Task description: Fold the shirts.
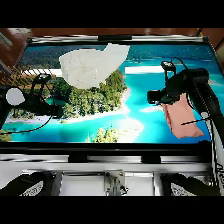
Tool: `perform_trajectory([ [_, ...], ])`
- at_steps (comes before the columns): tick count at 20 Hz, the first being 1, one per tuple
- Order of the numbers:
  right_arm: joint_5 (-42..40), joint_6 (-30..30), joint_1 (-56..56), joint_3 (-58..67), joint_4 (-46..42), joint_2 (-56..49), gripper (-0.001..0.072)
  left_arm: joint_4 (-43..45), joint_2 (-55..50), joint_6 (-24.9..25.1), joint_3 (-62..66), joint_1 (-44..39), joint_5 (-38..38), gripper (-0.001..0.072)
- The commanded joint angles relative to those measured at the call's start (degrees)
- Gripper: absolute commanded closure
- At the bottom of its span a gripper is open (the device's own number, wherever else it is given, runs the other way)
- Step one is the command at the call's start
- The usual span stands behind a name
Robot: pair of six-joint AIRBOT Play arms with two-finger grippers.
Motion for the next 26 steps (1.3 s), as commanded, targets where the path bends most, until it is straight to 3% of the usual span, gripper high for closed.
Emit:
perform_trajectory([
  [1,0.0,0.0,0.0,0.1,0.0,0.0,0.0117,0.0,0.0,0.0,0.0,0.0,0.0,0.0099],
  [14,0.2,0.1,0.0,0.0,0.1,0.0,0.0118,0.0,0.0,0.0,0.0,0.0,0.0,0.0099],
  [17,2.3,0.2,0.0,0.0,3.8,0.0,0.0118,0.0,-0.1,0.0,0.0,0.0,0.3,0.0099],
  [21,0.2,0.3,0.0,0.0,4.0,0.0,0.0118,-0.5,-1.0,-0.2,0.0,0.0,8.5,0.0100],
  [25,-2.7,0.3,0.0,0.0,3.9,0.0,0.0118,-8.1,-2.9,0.1,0.0,-0.1,13.8,0.0100],
  [26,-2.6,0.3,0.0,0.0,4.3,0.0,0.0118,-8.0,-3.6,-0.7,0.0,0.0,18.1,0.0100],
])
